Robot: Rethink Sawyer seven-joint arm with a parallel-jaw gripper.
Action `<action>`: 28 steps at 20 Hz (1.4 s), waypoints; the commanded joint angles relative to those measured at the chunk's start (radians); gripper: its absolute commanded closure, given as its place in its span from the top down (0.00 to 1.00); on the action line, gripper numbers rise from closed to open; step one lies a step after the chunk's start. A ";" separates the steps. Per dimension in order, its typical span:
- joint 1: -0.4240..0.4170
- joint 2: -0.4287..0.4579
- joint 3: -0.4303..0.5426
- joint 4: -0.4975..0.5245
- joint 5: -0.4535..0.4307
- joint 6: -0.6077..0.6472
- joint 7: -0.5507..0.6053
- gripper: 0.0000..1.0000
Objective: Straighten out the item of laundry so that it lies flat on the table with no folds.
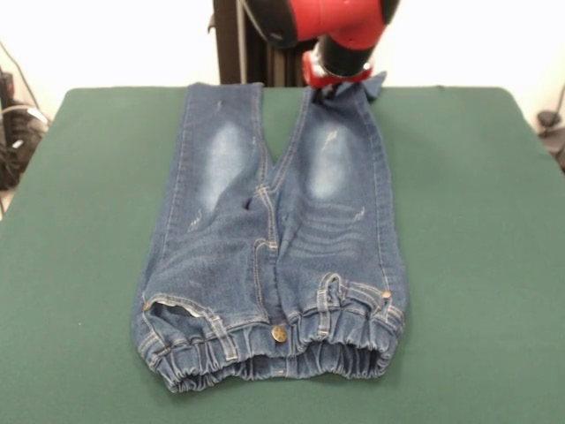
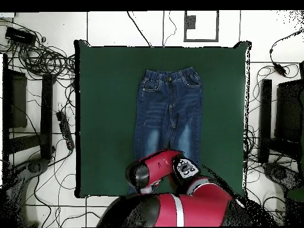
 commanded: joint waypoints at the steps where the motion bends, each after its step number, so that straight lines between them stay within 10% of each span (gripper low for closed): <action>1: -0.015 0.095 0.078 -0.118 0.015 -0.058 -0.005 1.00; 10: -0.016 -0.078 0.122 0.031 0.055 -0.032 -0.017 1.00; 28: -0.036 -0.024 0.174 0.054 0.036 -0.125 -0.004 1.00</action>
